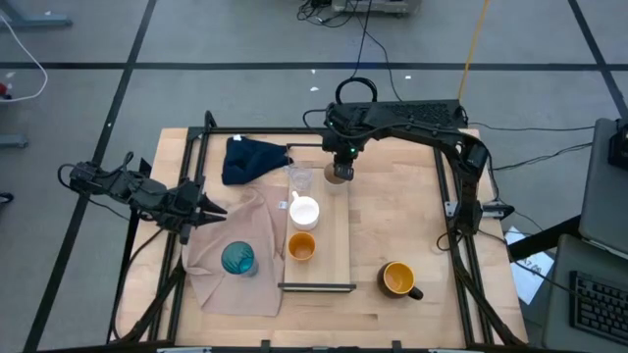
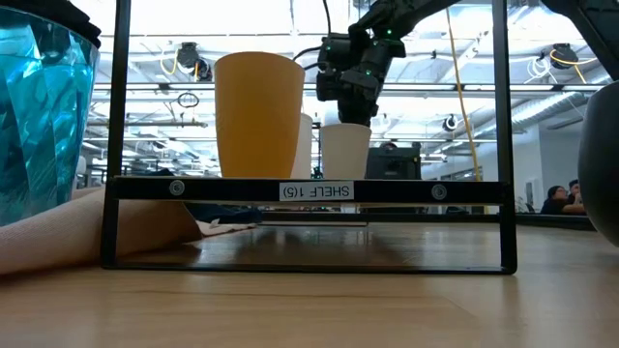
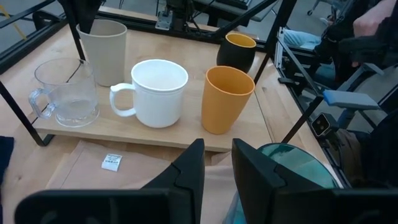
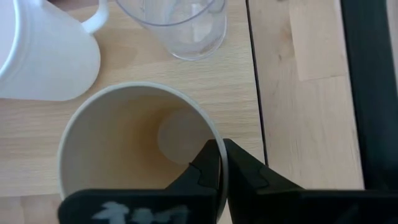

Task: Stack small to large cups/mugs on shelf
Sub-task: Put the brown cup on the shelf

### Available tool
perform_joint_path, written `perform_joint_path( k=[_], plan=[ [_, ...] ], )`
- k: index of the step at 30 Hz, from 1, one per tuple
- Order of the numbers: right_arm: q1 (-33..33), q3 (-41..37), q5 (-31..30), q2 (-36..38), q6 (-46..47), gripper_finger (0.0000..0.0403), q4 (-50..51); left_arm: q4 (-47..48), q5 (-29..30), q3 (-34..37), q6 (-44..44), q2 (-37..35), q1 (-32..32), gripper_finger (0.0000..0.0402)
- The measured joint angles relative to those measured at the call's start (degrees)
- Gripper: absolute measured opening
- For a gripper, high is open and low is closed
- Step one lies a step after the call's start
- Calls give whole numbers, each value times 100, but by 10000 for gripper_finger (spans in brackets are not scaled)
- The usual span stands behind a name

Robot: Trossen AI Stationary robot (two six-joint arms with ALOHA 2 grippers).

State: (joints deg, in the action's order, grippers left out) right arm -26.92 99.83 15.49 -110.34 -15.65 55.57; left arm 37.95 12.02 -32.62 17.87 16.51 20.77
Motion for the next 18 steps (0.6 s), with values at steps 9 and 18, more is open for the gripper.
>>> perform_joint_path(
  k=[9, 18],
  plan=[
    [4, -2, -22, -7, 5, 39, 11, 1, -3, 0, 0, 0, 0, 81],
    [4, -2, -36, 22, 123, 100, 1, 10, -6, 0, -13, 0, 1, 81]
  ],
)
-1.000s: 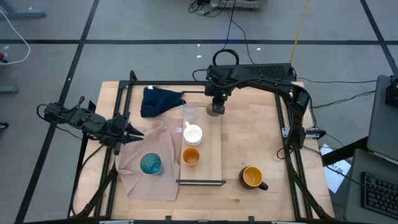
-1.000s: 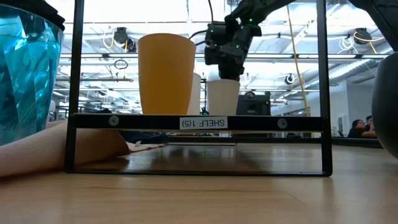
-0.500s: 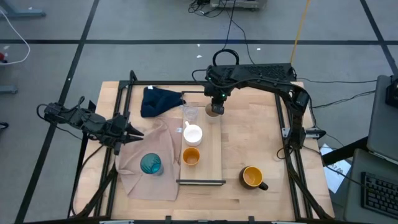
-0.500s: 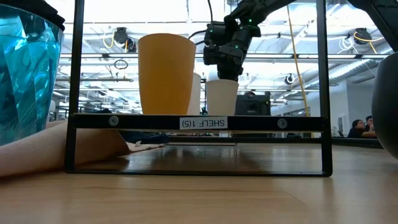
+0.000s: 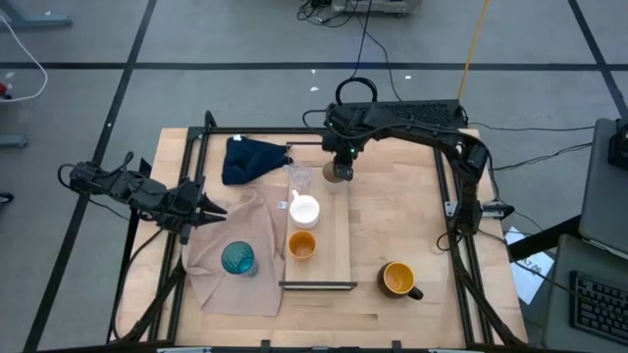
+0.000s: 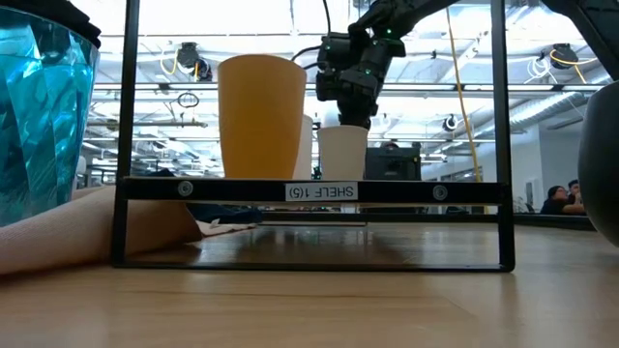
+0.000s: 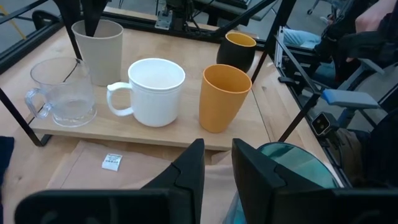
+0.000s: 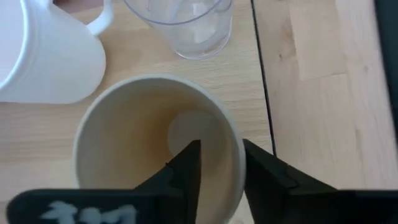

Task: Stack small to large cups/mugs on shelf
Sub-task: Put the brown cup on the shelf, then put the black mug on the shelf

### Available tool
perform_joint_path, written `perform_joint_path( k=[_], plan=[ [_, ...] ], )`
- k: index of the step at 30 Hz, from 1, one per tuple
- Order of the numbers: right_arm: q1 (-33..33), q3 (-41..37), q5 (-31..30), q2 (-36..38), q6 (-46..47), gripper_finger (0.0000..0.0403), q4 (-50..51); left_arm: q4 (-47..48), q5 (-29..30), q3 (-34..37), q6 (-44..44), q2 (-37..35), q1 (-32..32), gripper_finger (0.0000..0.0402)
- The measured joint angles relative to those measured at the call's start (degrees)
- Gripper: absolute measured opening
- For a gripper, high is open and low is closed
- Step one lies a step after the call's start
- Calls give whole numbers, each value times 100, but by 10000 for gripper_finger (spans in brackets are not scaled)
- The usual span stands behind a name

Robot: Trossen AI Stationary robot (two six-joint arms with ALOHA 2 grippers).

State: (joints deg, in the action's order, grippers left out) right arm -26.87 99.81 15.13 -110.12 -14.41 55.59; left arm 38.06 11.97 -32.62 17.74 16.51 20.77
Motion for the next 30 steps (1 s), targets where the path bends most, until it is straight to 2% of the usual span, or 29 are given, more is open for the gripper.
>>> perform_joint_path(
  k=[7, 14, 19, 25, 30],
  plan=[
    [-6, -2, -56, 282, 24, 131, -91, 44, 0, 0, 0, 0, 0, 81],
    [24, -2, -63, 864, 25, 132, -91, 40, 2, 0, 2, 0, -2, 81],
    [226, -2, -62, 1609, 24, 131, -37, 31, 4, 0, 55, 0, -2, 81],
    [783, -2, -84, 2758, -4, 131, 311, -14, 1, 0, 76, 0, 0, 81],
    [1445, -5, -760, 3697, 364, 130, 921, -98, 0, 0, 79, -1, 0, 81]
  ],
)
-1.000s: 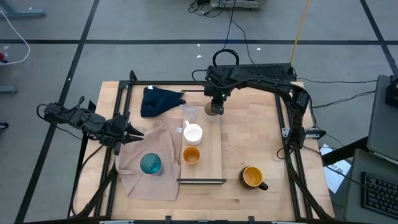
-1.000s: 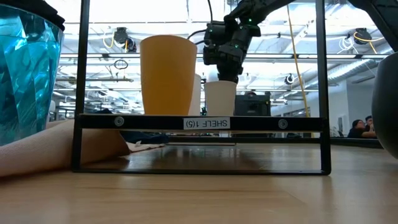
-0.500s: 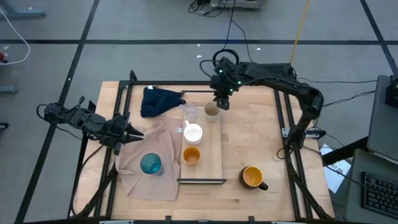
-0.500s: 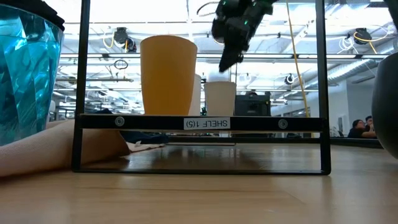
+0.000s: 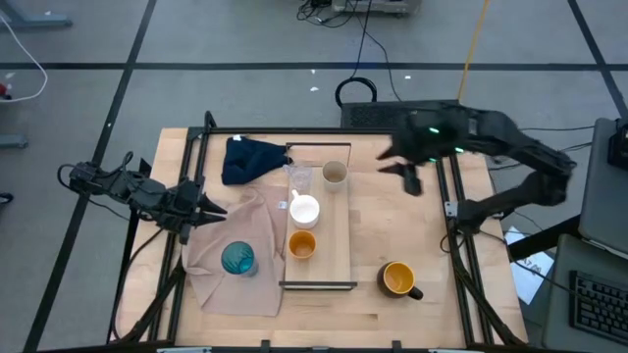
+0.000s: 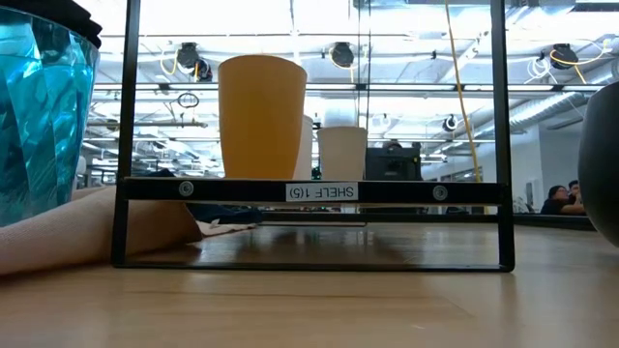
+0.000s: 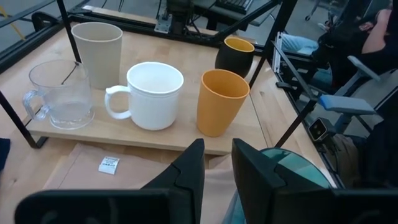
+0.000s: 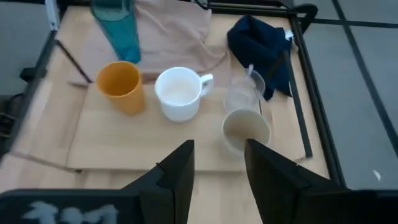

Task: Stack small to large cups/mugs on shelf
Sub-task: Put the black mug on the shelf

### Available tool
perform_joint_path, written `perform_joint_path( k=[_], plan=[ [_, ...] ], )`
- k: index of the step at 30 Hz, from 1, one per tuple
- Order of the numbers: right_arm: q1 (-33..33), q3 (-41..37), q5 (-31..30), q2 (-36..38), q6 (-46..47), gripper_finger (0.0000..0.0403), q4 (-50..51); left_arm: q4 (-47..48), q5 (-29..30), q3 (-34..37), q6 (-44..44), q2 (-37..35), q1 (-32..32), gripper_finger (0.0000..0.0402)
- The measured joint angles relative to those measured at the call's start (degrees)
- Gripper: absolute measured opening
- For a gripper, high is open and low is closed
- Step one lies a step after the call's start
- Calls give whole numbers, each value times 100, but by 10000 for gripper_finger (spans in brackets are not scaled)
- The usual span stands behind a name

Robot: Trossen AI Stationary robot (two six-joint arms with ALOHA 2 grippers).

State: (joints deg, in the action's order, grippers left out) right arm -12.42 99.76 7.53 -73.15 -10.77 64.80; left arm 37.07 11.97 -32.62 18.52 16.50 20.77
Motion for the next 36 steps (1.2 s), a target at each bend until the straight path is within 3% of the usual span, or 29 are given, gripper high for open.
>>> perform_joint_path(
  k=[7, 14, 23, 28, 36],
  plan=[
    [932, -769, -514, 1186, 908, 130, 135, -102, 4, 0, -2, 1, -1, 81],
    [1416, -2495, -701, 2439, 1464, 130, -147, -337, 7, 0, 21, 0, 0, 81],
    [1710, -5483, -86, 4321, 2549, 130, -2516, -359, 9, 0, -24, -1, 0, 81],
    [1880, -6346, 322, 4441, 3109, 130, -3443, -422, 116, 0, -37, -1, 1, 81],
    [2407, -6528, 324, 3961, 3019, 130, -4111, -435, 164, 0, -4, 71, 1, 81]
  ],
)
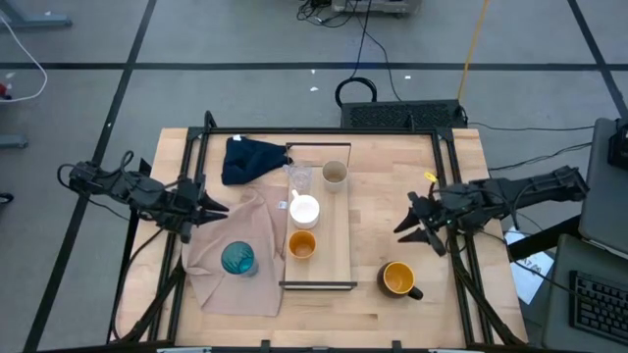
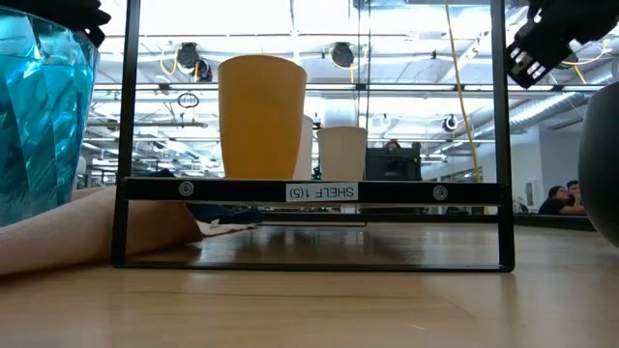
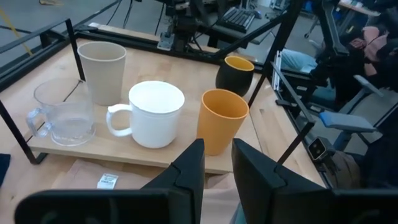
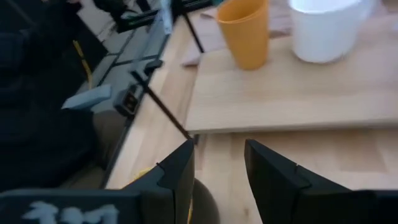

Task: Stack small to large cups/mugs on shelf
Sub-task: Put the black mug on the shelf

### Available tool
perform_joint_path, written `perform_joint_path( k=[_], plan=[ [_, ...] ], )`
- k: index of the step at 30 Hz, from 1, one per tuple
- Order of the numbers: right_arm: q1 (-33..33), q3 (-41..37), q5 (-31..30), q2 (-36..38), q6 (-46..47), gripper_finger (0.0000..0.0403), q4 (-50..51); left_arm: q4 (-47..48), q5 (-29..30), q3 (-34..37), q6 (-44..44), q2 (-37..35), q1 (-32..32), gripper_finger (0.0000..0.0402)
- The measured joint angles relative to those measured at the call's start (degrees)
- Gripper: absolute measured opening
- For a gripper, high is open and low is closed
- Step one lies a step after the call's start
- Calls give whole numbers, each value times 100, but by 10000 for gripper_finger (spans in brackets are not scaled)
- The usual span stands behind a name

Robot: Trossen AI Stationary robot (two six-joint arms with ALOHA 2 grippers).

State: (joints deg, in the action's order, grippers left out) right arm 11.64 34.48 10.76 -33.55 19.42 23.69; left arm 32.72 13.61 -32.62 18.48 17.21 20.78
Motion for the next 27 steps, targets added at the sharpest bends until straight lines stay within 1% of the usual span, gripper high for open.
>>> perform_joint_path(
  k=[5, 8, 12, 16, 20, 24, 27],
  plan=[
    [495, 190, -92, 16, 303, 130, 112, -2, 68, 0, -7, 199, -2, 81],
    [947, 347, -396, 21, 576, 130, 126, -4, 166, 0, -13, 333, -1, 81],
    [1627, 509, -1030, -204, 940, 130, 305, -2, 195, 0, -13, 501, 0, 81],
    [2201, 691, -1508, -763, 1395, 130, 564, -28, 195, 0, -42, 608, -1, 81],
    [2559, 1087, -1766, -1457, 1623, 130, 946, -275, 200, 0, -248, 645, 0, 81],
    [2685, 1580, -1834, -2075, 1804, 130, 1738, -469, 199, 0, -395, 643, -2, 81],
    [2648, 1810, -1829, -2368, 1719, 130, 2015, -497, 199, 0, -433, 643, 0, 81]
  ],
)
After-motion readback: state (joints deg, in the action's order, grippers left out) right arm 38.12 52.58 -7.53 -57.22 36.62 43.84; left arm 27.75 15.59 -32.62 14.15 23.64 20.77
